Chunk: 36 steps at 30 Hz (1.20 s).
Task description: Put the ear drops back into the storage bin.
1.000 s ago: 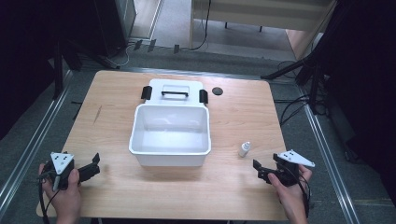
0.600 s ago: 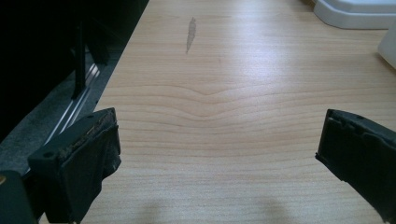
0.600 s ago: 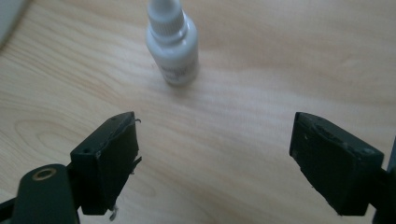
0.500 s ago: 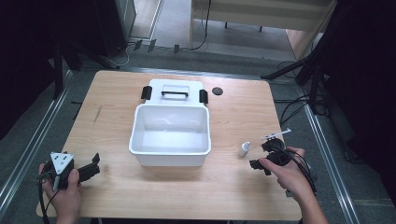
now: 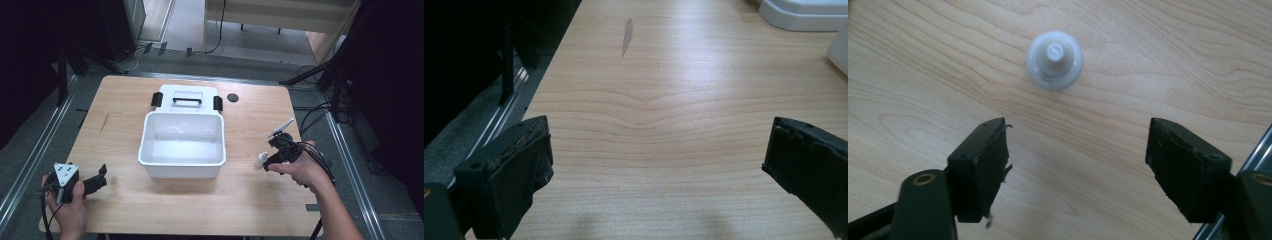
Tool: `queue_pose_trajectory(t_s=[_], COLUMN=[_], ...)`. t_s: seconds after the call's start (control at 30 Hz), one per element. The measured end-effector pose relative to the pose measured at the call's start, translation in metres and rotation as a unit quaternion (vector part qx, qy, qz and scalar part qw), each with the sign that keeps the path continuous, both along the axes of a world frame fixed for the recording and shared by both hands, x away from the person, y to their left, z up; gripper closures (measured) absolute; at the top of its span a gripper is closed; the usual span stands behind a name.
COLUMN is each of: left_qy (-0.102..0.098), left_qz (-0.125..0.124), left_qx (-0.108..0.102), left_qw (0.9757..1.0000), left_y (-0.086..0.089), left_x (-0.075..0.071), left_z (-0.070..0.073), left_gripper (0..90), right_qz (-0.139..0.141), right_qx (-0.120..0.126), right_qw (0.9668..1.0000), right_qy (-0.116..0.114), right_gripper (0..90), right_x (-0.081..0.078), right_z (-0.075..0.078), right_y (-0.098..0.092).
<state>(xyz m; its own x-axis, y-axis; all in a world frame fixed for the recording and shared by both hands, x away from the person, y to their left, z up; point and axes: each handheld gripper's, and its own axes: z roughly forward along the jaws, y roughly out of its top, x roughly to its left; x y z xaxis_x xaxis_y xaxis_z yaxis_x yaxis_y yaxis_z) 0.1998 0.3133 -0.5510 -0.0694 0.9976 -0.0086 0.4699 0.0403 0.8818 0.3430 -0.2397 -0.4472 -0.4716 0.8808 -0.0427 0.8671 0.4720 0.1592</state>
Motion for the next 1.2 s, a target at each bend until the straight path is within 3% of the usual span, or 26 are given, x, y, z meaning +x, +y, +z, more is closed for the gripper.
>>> queue_pose_trajectory(t_s=[0.27, 0.43, 0.93, 1.2], left_qy=[0.0, 0.001, 0.001, 0.001], left_qz=[0.0, 0.0, -0.001, -0.002], left_qx=[0.0, 0.0, -0.001, 0.0], left_qw=[1.0, 1.0, 1.0, 1.0], left_y=[0.0, 0.0, 0.0, 0.0], left_x=[0.0, 0.0, 0.0, 0.0], left_z=[0.0, 0.0, 0.0, 0.0], left_gripper=[0.0, 0.0, 0.0, 0.0], right_qz=[-0.011, -0.002, -0.015, -0.022], right_qx=[0.021, 0.037, 0.003, 0.012], right_qw=[0.9996, 0.999, 0.9996, 0.9991], right_qy=[0.012, 0.024, 0.022, 0.034], right_gripper=[35.9, 43.3, 57.9, 63.7], right_x=[0.013, 0.018, 0.034, 0.038], right_z=[0.004, 0.006, 0.0, -0.005], right_y=[0.005, 0.01, 0.021, 0.022])
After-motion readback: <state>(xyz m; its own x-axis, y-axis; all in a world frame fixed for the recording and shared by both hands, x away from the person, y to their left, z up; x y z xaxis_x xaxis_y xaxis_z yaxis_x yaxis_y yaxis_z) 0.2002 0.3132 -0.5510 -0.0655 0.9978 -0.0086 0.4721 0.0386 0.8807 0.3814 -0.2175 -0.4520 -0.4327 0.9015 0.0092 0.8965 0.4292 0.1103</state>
